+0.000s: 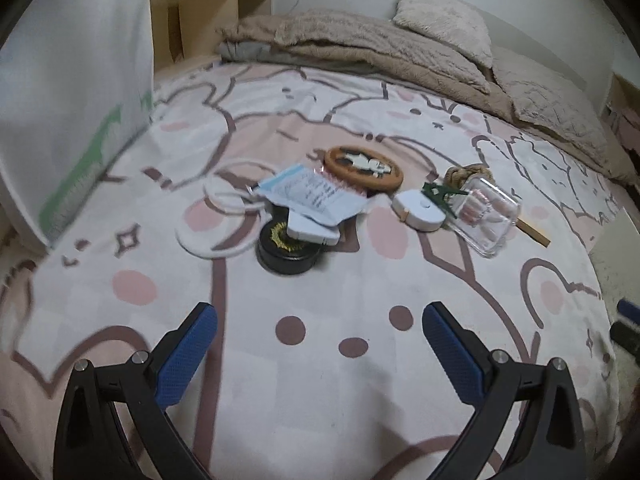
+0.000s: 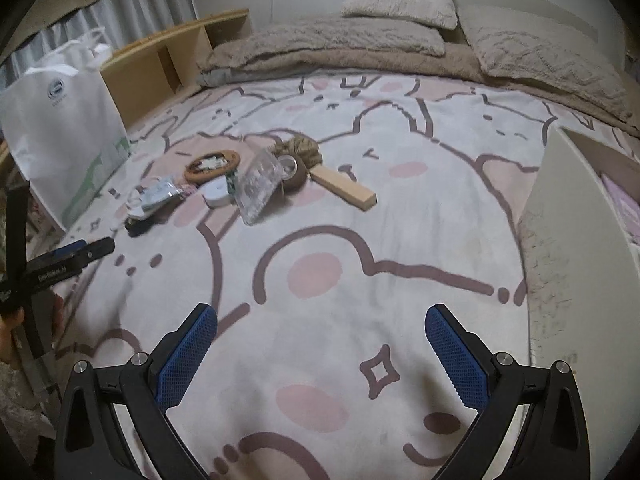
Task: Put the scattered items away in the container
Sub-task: 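Move the left tool over the black round tin while the right tool approaches the wooden stick, then grasp the black round tin with the left tool while the right tool grasps the wooden stick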
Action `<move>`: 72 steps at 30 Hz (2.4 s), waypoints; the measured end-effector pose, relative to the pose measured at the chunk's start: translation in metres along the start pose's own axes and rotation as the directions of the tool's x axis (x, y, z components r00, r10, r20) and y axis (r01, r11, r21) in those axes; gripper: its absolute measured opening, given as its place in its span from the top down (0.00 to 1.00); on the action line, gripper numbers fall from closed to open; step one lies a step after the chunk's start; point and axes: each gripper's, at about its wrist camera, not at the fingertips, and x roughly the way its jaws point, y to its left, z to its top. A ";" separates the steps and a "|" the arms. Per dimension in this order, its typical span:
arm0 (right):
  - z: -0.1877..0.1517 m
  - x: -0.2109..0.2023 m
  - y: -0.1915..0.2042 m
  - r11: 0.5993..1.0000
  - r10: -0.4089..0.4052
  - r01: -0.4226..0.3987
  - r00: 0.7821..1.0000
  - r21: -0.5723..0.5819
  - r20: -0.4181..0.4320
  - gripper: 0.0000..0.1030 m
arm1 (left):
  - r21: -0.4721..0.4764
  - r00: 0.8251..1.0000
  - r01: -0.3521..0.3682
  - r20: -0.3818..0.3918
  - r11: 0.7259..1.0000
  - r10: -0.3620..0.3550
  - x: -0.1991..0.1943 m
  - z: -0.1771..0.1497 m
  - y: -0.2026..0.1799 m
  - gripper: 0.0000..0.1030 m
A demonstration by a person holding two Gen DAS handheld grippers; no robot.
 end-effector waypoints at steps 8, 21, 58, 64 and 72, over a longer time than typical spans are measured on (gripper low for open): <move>-0.007 0.033 -0.006 1.000 -0.014 0.014 0.998 0.014 -0.057 0.00 | 0.000 1.000 -0.017 -0.004 1.000 0.017 0.028 0.014 0.010 0.00; -0.022 0.054 0.002 0.993 -0.091 0.083 0.991 -0.087 -0.097 0.00 | 0.014 0.998 -0.064 0.005 0.998 0.064 0.067 0.034 0.011 0.00; 0.089 0.154 0.016 0.946 -0.185 0.175 0.983 -0.273 -0.011 0.55 | 0.013 0.990 -0.134 0.049 0.991 0.133 0.070 0.022 0.012 0.52; 0.061 0.149 0.058 0.854 -0.285 0.278 0.957 -0.440 0.052 0.81 | -0.021 0.994 -0.101 0.033 0.995 0.102 0.064 0.016 0.010 0.52; 0.033 0.114 0.042 0.940 -0.165 0.153 0.986 -0.305 -0.013 0.82 | -0.015 0.998 -0.063 -0.004 0.998 0.063 0.048 -0.004 -0.012 0.52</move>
